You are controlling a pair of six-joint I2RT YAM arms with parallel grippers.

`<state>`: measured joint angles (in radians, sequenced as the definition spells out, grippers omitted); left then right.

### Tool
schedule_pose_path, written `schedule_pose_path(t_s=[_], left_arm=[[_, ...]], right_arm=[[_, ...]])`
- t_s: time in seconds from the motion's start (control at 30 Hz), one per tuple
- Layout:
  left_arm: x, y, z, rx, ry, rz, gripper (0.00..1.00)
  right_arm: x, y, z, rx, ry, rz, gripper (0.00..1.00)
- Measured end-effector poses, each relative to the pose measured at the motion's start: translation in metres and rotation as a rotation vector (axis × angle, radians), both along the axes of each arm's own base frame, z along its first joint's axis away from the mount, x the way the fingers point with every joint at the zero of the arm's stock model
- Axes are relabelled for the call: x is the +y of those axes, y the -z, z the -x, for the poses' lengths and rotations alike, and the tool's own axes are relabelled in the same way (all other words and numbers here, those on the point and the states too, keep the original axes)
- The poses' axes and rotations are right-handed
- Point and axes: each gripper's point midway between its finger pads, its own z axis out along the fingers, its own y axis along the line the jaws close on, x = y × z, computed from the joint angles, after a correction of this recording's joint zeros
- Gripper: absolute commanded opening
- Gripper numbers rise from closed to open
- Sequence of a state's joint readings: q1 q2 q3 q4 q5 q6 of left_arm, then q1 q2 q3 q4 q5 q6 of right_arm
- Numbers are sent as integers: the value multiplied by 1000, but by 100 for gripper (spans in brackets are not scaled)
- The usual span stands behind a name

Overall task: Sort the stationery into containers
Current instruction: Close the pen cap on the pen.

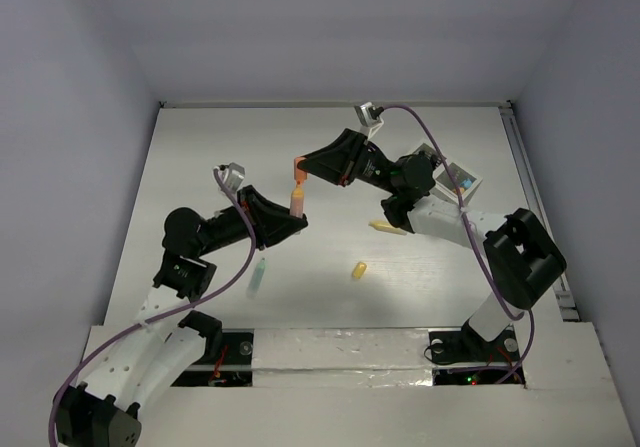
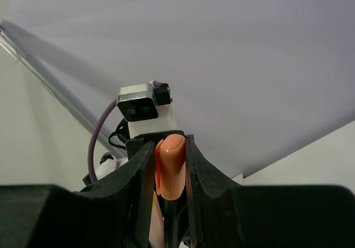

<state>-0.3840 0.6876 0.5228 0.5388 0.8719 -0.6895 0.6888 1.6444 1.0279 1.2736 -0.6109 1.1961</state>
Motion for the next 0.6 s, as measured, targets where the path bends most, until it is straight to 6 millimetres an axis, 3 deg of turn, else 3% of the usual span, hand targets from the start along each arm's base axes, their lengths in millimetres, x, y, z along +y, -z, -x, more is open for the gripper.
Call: schedule_pose_path(t_s=[0.33,0.6], left_arm=[[-1,13,2,41,17,-8,0],[-1,14,2,48,18,-7,0]], right_arm=[[2,-6,-2,35,-30,-22,0],[8,5,-8,101,-55,-12,0]])
